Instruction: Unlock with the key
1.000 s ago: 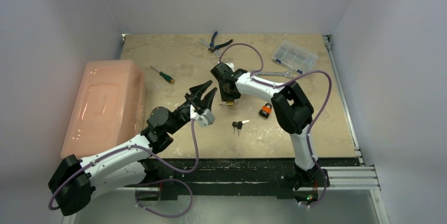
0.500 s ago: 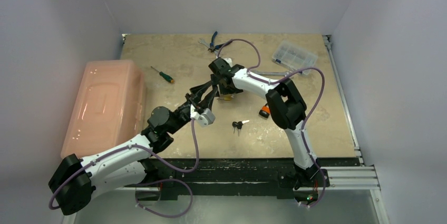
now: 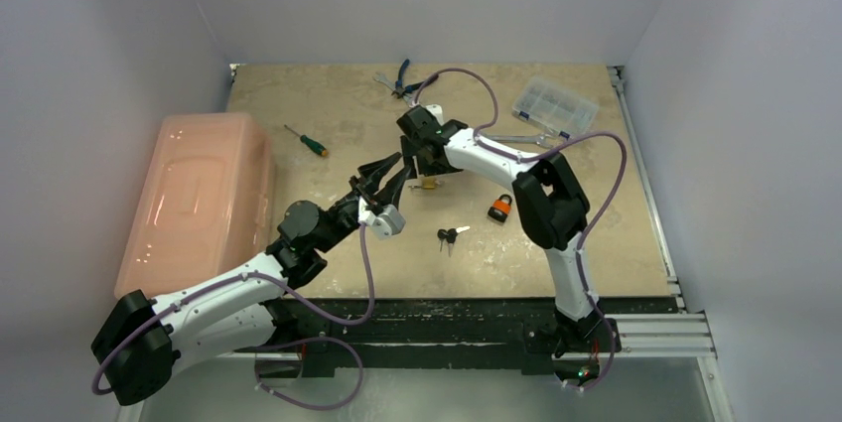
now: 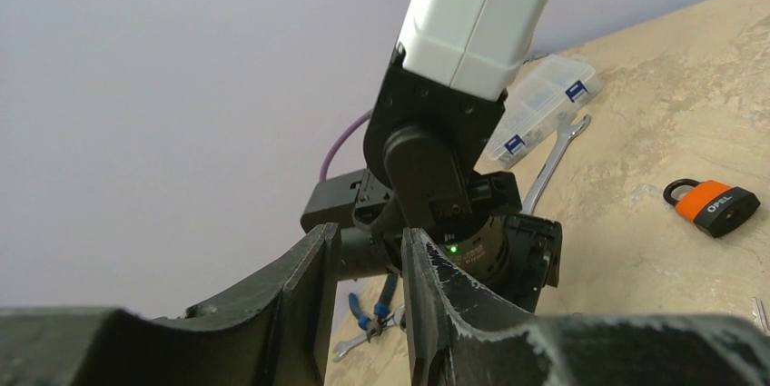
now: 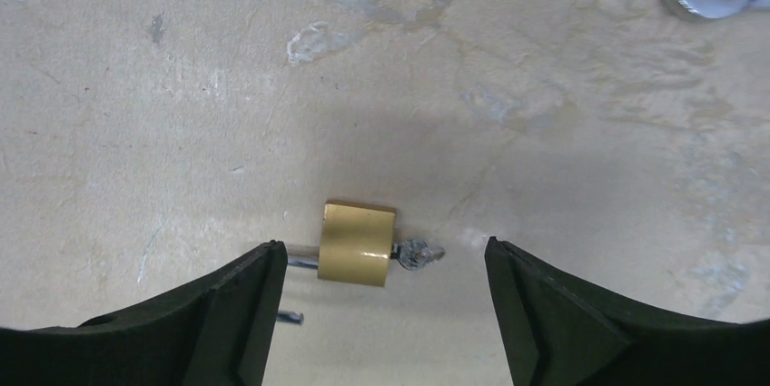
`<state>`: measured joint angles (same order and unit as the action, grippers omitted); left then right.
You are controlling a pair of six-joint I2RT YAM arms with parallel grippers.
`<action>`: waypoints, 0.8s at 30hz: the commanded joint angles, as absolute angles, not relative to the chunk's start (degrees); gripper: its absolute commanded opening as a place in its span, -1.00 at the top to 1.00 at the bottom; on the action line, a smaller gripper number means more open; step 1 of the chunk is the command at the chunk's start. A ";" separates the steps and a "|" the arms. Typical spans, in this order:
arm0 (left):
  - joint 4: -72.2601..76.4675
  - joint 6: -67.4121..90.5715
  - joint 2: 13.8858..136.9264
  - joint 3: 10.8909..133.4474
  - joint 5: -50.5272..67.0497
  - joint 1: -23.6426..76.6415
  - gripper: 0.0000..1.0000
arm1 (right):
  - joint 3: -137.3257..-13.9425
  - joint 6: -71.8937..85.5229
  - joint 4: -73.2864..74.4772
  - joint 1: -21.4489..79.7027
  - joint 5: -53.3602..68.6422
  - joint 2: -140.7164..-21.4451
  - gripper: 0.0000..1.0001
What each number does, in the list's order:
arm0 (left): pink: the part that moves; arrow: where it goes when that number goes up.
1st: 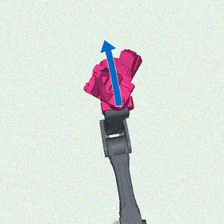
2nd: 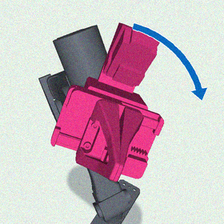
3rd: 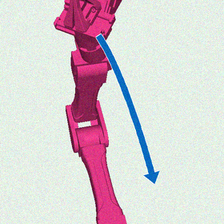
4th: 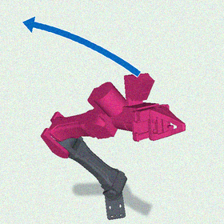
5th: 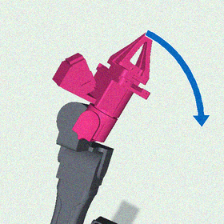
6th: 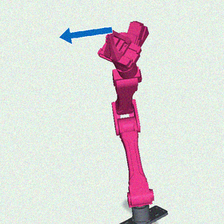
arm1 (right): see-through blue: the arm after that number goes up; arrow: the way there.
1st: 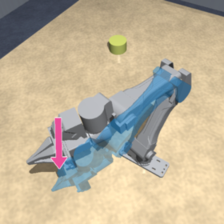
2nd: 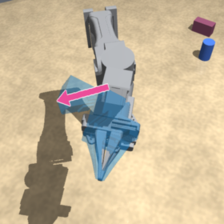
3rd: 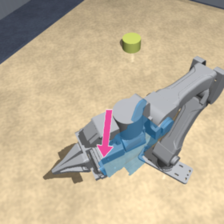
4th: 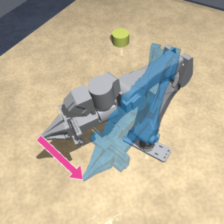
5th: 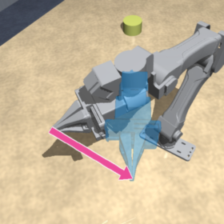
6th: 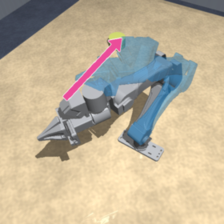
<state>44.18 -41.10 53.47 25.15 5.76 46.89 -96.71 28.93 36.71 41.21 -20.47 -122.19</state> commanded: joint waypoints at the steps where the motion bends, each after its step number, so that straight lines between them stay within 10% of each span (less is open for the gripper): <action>1: 47.02 -39.93 53.05 25.36 6.77 46.58 0.30 | -95.76 30.16 37.42 41.05 -24.19 -116.64 -0.72; 24: 46.58 -40.42 52.65 25.33 6.48 46.60 0.30 | -89.12 33.65 36.02 47.02 -21.97 -118.28 -0.44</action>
<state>44.18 -41.10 53.45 25.15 5.76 46.89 -89.49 32.12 36.38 47.29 -21.47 -117.54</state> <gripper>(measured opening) 0.348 0.724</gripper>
